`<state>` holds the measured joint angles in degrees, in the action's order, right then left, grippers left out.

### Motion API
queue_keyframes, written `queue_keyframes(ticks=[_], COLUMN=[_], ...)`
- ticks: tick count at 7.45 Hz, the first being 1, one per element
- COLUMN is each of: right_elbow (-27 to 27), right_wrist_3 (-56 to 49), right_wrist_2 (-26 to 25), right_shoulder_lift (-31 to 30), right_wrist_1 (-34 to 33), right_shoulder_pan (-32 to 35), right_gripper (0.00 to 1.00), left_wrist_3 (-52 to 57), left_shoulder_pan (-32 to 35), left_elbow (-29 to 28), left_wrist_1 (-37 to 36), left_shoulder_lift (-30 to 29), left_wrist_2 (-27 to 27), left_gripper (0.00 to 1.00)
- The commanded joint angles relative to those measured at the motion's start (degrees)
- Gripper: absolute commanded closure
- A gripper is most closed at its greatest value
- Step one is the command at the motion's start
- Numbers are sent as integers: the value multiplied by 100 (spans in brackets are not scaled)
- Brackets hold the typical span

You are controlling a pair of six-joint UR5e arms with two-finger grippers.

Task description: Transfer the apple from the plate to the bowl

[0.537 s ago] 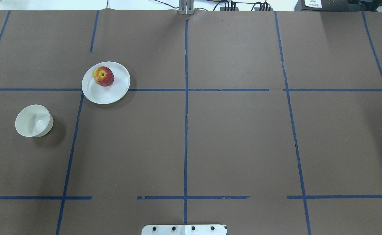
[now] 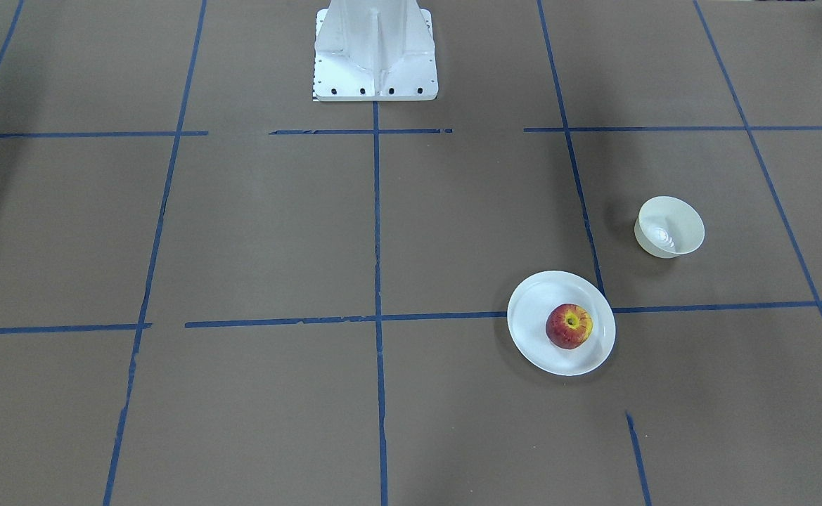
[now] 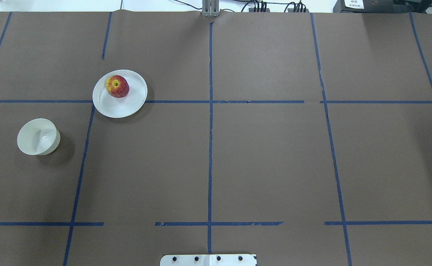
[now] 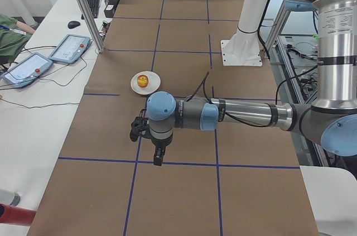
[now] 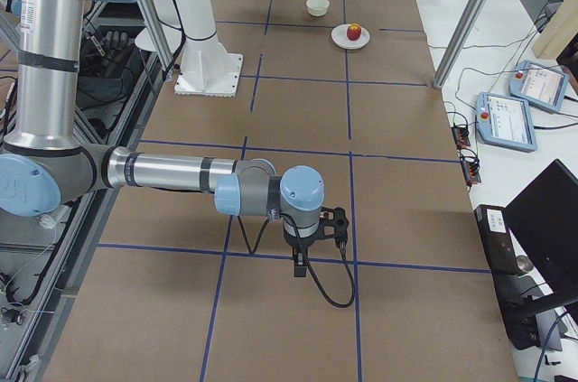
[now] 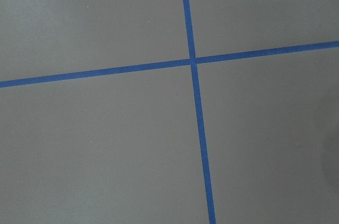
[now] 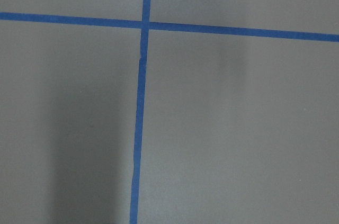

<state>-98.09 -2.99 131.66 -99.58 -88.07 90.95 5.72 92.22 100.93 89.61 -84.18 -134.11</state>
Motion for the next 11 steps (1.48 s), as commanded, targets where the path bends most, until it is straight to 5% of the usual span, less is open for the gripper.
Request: queue_keyframes(ticks=[1,4,6,9,11], right_elbow=[0,0,9,0,0], right_wrist_3=[0,0,0,0,0], right_wrist_2=[0,0,-9,0,0], right_shoulder_lift=[0,0,0,0,0], right_wrist_1=[0,0,0,0,0], right_shoulder_pan=[2,-7,1,2,2], right_gripper=[0,0,0,0,0], left_wrist_3=[-18,-1619,-3183,-5006,-6007], left_shoulder_pan=[-298,-1458,-2239,-3243,-3709], left_elbow=[-21,-187,-502,-1310,-1645], left_wrist_1=[353,970,962,1049,1715], left_shoulder_lift=[-412,-1167,-2142,-3295,-3481], left_wrist_2=[-45,-301,750,894,1324], left_gripper=[0,0,0,0,0])
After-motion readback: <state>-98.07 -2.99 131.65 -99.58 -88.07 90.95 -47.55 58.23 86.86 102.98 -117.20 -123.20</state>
